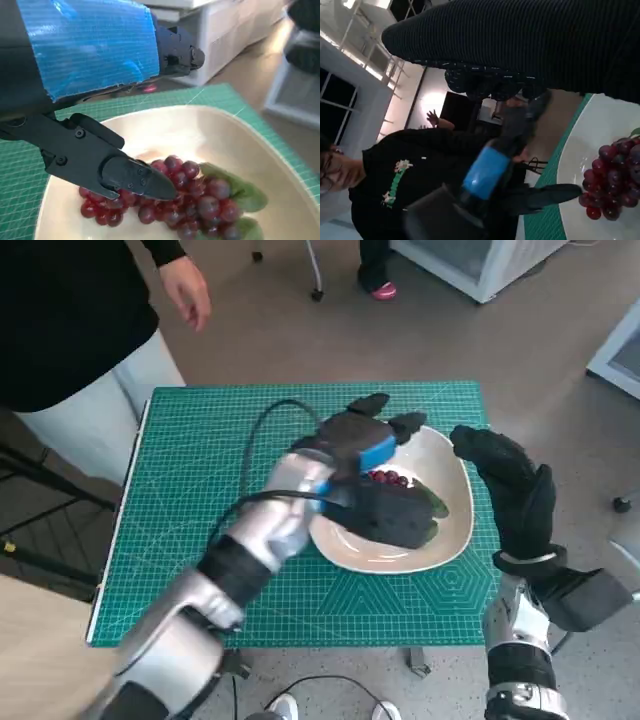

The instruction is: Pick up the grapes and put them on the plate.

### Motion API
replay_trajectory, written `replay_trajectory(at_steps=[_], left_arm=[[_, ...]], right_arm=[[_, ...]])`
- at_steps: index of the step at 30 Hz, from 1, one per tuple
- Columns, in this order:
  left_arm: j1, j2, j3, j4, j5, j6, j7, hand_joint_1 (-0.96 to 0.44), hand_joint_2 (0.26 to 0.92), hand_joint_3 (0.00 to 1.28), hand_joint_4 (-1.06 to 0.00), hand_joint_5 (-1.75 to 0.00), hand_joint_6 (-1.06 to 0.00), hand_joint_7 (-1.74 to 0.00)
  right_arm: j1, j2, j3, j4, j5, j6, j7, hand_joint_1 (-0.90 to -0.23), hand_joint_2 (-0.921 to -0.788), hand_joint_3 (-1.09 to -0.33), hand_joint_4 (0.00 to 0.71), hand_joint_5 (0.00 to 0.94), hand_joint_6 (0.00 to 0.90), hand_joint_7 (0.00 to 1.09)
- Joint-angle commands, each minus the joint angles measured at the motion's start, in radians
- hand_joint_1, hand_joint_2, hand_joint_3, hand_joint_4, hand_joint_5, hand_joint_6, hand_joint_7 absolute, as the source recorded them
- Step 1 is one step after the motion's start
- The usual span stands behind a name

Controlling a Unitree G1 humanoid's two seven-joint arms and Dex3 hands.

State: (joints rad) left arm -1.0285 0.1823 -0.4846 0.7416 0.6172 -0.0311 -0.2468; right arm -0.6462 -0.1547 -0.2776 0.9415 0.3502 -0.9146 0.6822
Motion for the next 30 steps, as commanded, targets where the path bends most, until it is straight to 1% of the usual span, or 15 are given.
replay_trajectory(at_steps=[1, 4, 7, 10, 13, 16, 19, 22, 25, 30], left_arm=[[0.096, 0.081, 0.105, -0.047, -0.118, -0.155, 0.020, -0.58, 0.849, 0.03, 0.00, 0.00, -0.13, 0.00], [0.162, 0.114, 0.173, -0.068, -0.185, -0.270, 0.068, -0.58, 0.887, 0.04, 0.00, 0.00, -0.14, 0.00], [0.227, 0.131, 0.228, -0.092, -0.221, -0.373, 0.150, -0.60, 0.910, 0.14, 0.00, 0.00, -0.14, -0.01], [0.281, 0.131, 0.277, -0.119, -0.258, -0.445, 0.209, -0.63, 0.917, 0.25, 0.00, 0.00, -0.15, -0.01], [0.337, 0.125, 0.326, -0.157, -0.305, -0.511, 0.249, -0.63, 0.920, 0.35, 0.00, 0.00, -0.15, -0.01], [0.396, 0.116, 0.368, -0.200, -0.363, -0.577, 0.262, -0.65, 0.921, 0.42, 0.00, 0.00, -0.14, -0.01], [0.452, 0.106, 0.401, -0.221, -0.453, -0.647, 0.229, -0.67, 0.921, 0.47, 0.00, 0.00, -0.13, 0.00], [0.499, 0.101, 0.426, -0.222, -0.576, -0.703, 0.146, -0.71, 0.921, 0.50, 0.00, 0.00, -0.12, 0.00], [0.535, 0.104, 0.443, -0.235, -0.667, -0.717, 0.069, -0.72, 0.921, 0.51, 0.00, 0.00, -0.11, 0.00], [0.587, 0.110, 0.477, -0.266, -0.750, -0.725, -0.006, -0.73, 0.921, 0.52, 0.00, 0.00, -0.09, 0.00]], right_arm=[[0.018, -0.002, 0.001, 0.005, -0.001, 0.011, -0.002, -0.407, -0.921, -0.587, 0.505, 0.000, 0.481, 0.11], [0.016, -0.002, 0.002, 0.004, -0.003, 0.011, -0.004, -0.406, -0.921, -0.589, 0.503, 0.000, 0.479, 0.10], [0.014, 0.001, 0.006, 0.002, -0.008, 0.010, -0.008, -0.405, -0.921, -0.592, 0.502, 0.000, 0.479, 0.10], [0.013, 0.004, 0.010, 0.001, -0.010, 0.009, -0.009, -0.403, -0.921, -0.594, 0.501, 0.000, 0.479, 0.10], [0.012, 0.007, 0.013, 0.002, -0.012, 0.008, -0.010, -0.402, -0.921, -0.594, 0.502, 0.001, 0.479, 0.10], [0.011, 0.010, 0.017, 0.002, -0.014, 0.006, -0.012, -0.403, -0.921, -0.594, 0.503, 0.001, 0.480, 0.10], [0.010, 0.010, 0.019, 0.002, -0.012, 0.006, -0.009, -0.404, -0.921, -0.592, 0.504, 0.002, 0.481, 0.10], [0.008, 0.008, 0.019, 0.000, -0.005, 0.011, -0.003, -0.404, -0.921, -0.589, 0.505, 0.002, 0.483, 0.10], [0.006, 0.007, 0.019, -0.006, -0.001, 0.015, -0.001, -0.402, -0.921, -0.586, 0.506, 0.002, 0.485, 0.10], [0.007, 0.008, 0.020, -0.023, 0.005, 0.019, 0.001, -0.397, -0.921, -0.581, 0.509, 0.003, 0.488, 0.10]])
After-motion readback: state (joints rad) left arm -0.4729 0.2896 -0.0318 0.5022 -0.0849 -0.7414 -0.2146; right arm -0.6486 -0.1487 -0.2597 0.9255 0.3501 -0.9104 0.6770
